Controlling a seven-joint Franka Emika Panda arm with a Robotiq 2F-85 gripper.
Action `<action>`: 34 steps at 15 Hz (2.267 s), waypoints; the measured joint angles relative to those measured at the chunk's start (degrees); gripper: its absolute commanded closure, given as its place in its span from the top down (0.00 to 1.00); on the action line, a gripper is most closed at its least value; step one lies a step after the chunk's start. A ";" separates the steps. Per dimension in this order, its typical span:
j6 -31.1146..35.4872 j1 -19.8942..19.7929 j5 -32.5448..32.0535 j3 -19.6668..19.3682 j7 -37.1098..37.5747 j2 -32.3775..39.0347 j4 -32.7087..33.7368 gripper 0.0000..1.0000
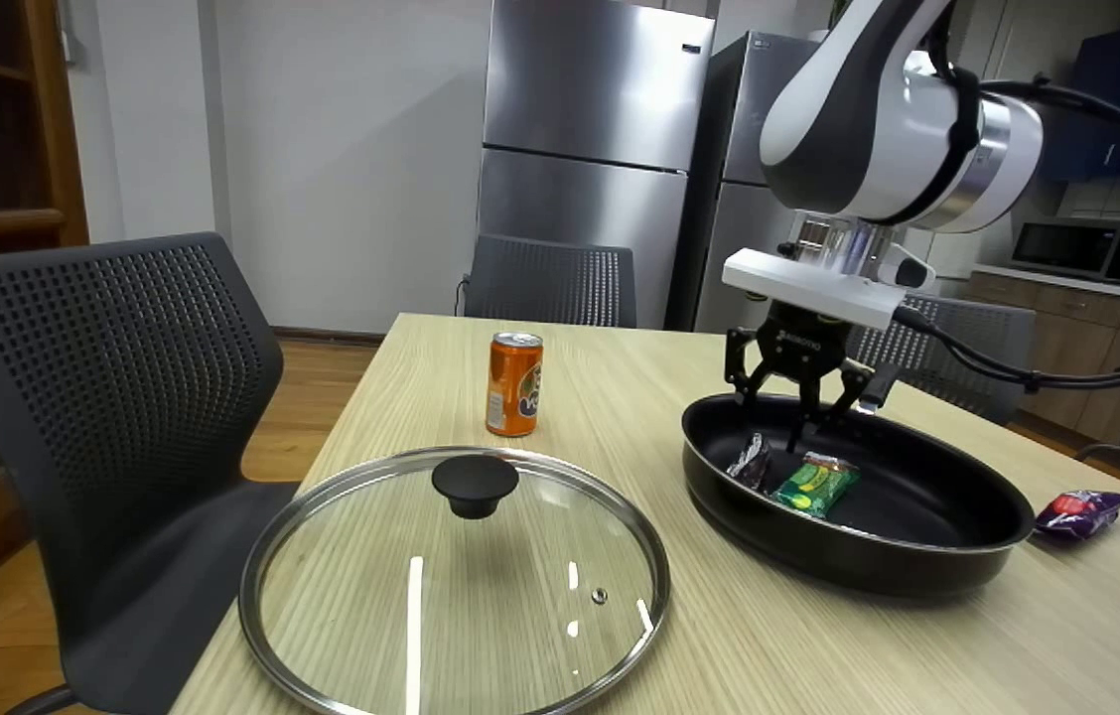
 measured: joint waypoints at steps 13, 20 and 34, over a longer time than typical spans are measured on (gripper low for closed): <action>0.16 0.01 -0.09 -0.12 -0.04 -4.81 -1.95 1.00; 0.24 0.00 -0.83 -1.54 -0.89 -10.78 -6.75 1.00; 0.23 -7.90 -1.32 -3.97 -10.57 -18.06 -12.38 1.00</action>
